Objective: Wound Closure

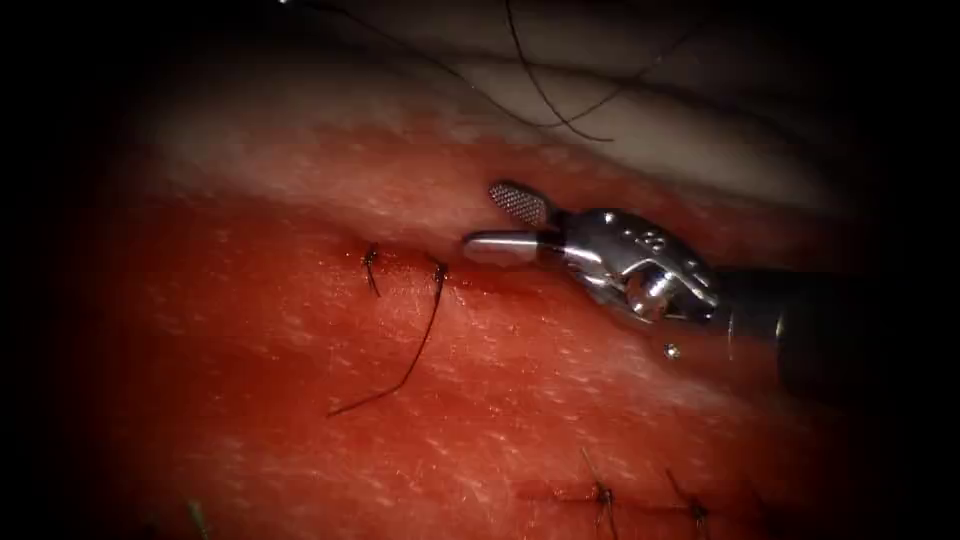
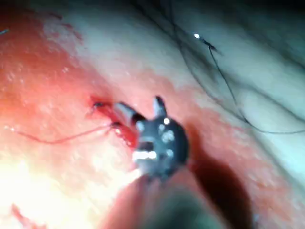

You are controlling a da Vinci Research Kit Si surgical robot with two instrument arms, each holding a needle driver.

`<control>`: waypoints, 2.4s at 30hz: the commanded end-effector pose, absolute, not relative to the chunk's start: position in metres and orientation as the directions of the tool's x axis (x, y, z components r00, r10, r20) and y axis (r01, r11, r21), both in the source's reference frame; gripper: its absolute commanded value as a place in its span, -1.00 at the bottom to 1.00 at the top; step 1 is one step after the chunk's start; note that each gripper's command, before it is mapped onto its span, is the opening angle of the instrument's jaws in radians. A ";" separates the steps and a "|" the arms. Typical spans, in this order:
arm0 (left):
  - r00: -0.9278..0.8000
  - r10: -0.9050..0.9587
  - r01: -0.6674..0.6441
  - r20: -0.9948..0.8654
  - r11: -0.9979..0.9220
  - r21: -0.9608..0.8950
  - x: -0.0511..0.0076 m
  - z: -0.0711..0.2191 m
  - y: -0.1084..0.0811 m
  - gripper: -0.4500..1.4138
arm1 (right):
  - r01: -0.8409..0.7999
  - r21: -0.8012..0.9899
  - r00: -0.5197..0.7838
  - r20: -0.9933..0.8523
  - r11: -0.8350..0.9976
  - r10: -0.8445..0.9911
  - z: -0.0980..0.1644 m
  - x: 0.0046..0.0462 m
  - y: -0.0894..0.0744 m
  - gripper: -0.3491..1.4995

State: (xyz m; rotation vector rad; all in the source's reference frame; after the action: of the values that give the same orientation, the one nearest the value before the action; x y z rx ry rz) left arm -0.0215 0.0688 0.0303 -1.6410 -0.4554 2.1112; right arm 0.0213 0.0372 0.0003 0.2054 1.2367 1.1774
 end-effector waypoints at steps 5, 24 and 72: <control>-0.236 0.554 -0.152 -0.798 -0.832 -0.533 -0.0213 0.037 0.064 -0.89 | -0.583 0.670 -0.101 -0.621 0.460 0.777 -0.002 0.0190 0.033 0.82; -0.260 0.578 0.020 -0.774 -0.798 -0.603 -0.0285 0.033 0.048 -0.80 | -0.560 0.645 -0.032 -0.644 0.520 0.764 -0.015 0.0159 0.026 0.80; -0.697 0.654 -0.374 -0.293 -0.681 -0.630 -0.0144 0.031 0.037 0.19 | -0.542 0.613 0.049 -0.660 0.575 0.750 -0.018 0.0218 0.027 0.78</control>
State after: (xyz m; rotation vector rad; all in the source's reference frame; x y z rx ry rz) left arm -0.0140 0.0373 0.0304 -0.6563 -0.7191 2.3455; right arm 0.0210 0.0264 -0.0180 0.2201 1.1524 0.9975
